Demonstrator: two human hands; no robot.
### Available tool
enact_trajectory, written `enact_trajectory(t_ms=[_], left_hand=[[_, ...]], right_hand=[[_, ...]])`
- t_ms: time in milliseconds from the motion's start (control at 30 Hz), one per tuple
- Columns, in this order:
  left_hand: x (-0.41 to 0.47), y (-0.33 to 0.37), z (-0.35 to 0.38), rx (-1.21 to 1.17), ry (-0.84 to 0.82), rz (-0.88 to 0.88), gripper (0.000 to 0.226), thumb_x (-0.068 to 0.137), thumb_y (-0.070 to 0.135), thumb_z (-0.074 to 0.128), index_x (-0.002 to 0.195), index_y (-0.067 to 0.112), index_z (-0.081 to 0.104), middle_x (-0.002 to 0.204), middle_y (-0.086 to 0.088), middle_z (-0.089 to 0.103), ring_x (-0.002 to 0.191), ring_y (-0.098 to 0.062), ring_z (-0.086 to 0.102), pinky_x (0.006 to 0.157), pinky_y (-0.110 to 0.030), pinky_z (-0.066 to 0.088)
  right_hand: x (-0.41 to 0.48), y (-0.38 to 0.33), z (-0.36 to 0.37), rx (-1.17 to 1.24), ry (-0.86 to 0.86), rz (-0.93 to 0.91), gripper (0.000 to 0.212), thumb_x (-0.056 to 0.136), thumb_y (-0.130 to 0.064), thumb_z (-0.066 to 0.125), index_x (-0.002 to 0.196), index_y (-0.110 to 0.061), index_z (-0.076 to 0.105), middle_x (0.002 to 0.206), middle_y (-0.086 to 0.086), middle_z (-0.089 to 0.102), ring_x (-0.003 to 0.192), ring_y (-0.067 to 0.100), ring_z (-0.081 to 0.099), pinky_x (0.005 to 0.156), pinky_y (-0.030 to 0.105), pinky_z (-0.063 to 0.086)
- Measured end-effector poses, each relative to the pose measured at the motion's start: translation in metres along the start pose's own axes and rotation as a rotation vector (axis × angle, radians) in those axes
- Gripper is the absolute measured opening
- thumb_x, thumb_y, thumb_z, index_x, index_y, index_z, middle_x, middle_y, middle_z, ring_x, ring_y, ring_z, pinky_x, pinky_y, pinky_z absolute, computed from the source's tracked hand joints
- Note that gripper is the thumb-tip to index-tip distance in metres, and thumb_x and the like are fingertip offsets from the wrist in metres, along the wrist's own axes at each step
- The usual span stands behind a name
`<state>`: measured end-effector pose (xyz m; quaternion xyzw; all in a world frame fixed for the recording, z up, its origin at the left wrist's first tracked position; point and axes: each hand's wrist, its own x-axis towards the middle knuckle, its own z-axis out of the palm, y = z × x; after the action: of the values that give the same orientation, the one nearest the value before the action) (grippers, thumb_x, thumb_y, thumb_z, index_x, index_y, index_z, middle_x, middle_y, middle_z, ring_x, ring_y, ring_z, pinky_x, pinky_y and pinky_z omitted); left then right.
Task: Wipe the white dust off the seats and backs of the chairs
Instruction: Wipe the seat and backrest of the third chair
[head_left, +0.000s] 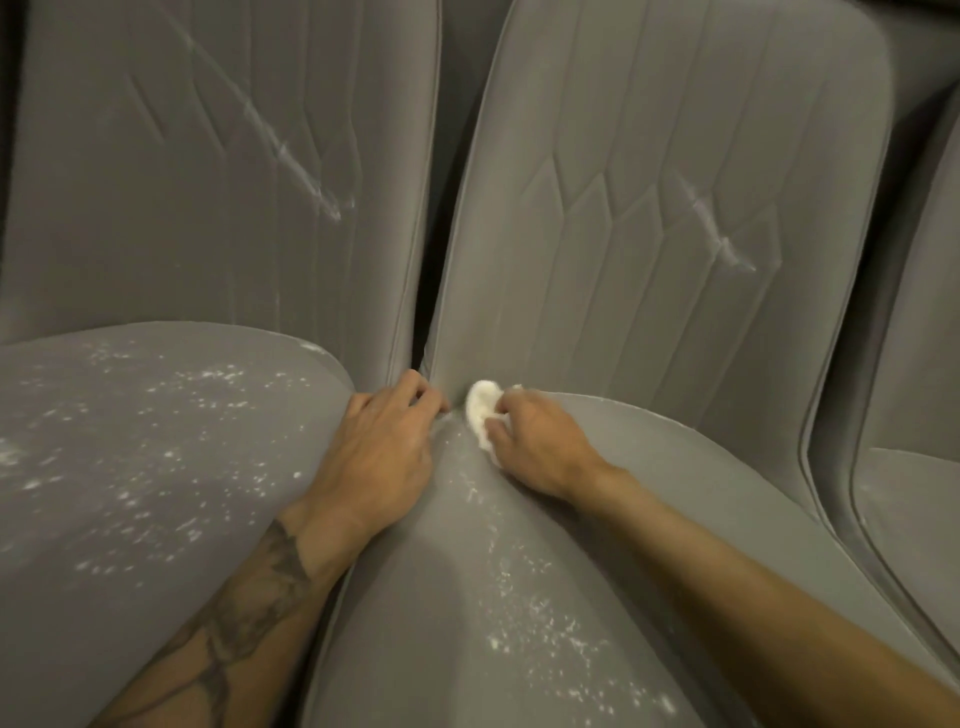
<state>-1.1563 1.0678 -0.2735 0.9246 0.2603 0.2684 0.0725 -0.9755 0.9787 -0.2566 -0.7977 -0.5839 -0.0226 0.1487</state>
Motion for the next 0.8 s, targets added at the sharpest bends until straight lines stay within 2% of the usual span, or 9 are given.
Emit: enact_trajectory(t_ms=[67,133,267,333,433,533,600,733,800], left_hand=[[0.001,0.000,0.000,0.002,0.001,-0.002,0.027,0.098,0.016,0.050,0.122,0.024,0.059,0.119,0.004,0.051,0.105,-0.019,0.059,0.084,-0.031,0.025],[0.001,0.001,0.000,-0.014,0.008,-0.013,0.025,0.099,0.018,0.053,0.123,0.023,0.057,0.118,0.004,0.052,0.105,-0.019,0.059,0.084,-0.030,0.025],[0.001,0.001,0.000,-0.017,0.010,-0.028,0.045,0.093,0.003,0.053,0.134,0.022,0.053,0.123,0.002,0.052,0.109,-0.020,0.058,0.090,-0.031,0.030],[0.000,0.002,-0.002,-0.023,-0.002,-0.025,0.047,0.092,0.001,0.053,0.132,0.023,0.053,0.123,0.003,0.052,0.108,-0.020,0.058,0.089,-0.030,0.029],[0.000,-0.001,-0.003,-0.040,-0.001,-0.004,0.045,0.090,0.002,0.055,0.130,0.024,0.055,0.122,0.003,0.052,0.108,-0.020,0.059,0.085,-0.029,0.026],[0.001,-0.002,-0.003,-0.065,-0.003,0.000,0.046,0.092,0.005,0.054,0.134,0.021,0.055,0.125,0.001,0.053,0.112,-0.022,0.059,0.087,-0.032,0.030],[0.001,-0.004,-0.003,-0.066,-0.005,-0.008,0.051,0.092,0.001,0.056,0.138,0.022,0.053,0.128,0.002,0.053,0.115,-0.022,0.058,0.093,-0.034,0.034],[-0.001,-0.004,-0.008,-0.099,-0.033,0.014,0.049,0.094,0.001,0.056,0.136,0.025,0.052,0.122,0.004,0.052,0.109,-0.020,0.058,0.095,-0.037,0.039],[-0.002,-0.005,-0.010,-0.127,-0.042,0.021,0.049,0.094,0.001,0.057,0.137,0.023,0.052,0.123,0.002,0.053,0.110,-0.021,0.058,0.096,-0.039,0.040]], right_hand=[[-0.021,-0.016,0.007,0.106,0.001,-0.149,0.024,0.096,-0.043,0.044,0.099,-0.023,0.055,0.106,0.005,0.062,0.092,0.025,0.058,0.077,0.038,0.046],[-0.033,-0.017,0.003,0.158,-0.041,-0.215,0.017,0.093,-0.048,0.043,0.090,-0.033,0.048,0.095,-0.007,0.057,0.082,0.013,0.054,0.067,0.027,0.037],[0.003,0.002,-0.004,0.065,-0.075,-0.039,0.023,0.099,-0.036,0.049,0.110,-0.017,0.057,0.118,0.009,0.062,0.106,0.028,0.058,0.082,0.033,0.041],[0.017,-0.002,-0.002,0.025,-0.043,0.040,0.028,0.100,-0.034,0.047,0.114,-0.012,0.056,0.121,0.016,0.060,0.108,0.034,0.057,0.088,0.038,0.043],[0.002,-0.016,0.006,0.042,0.004,-0.100,0.024,0.098,-0.037,0.047,0.106,-0.016,0.056,0.113,0.011,0.061,0.100,0.030,0.057,0.085,0.038,0.045],[-0.026,-0.012,0.000,0.134,-0.078,-0.245,0.020,0.092,-0.050,0.043,0.091,-0.031,0.050,0.095,-0.006,0.057,0.083,0.012,0.052,0.069,0.027,0.038],[-0.018,-0.006,-0.004,0.132,-0.132,-0.220,0.019,0.092,-0.048,0.045,0.091,-0.031,0.053,0.096,-0.007,0.057,0.084,0.013,0.053,0.071,0.027,0.038],[0.020,-0.010,-0.001,0.013,-0.079,-0.018,0.026,0.100,-0.034,0.048,0.111,-0.013,0.059,0.117,0.013,0.061,0.106,0.033,0.057,0.088,0.039,0.045],[0.017,-0.022,0.005,0.013,-0.031,-0.051,0.025,0.100,-0.034,0.048,0.111,-0.014,0.058,0.115,0.013,0.060,0.103,0.032,0.057,0.088,0.040,0.046]])
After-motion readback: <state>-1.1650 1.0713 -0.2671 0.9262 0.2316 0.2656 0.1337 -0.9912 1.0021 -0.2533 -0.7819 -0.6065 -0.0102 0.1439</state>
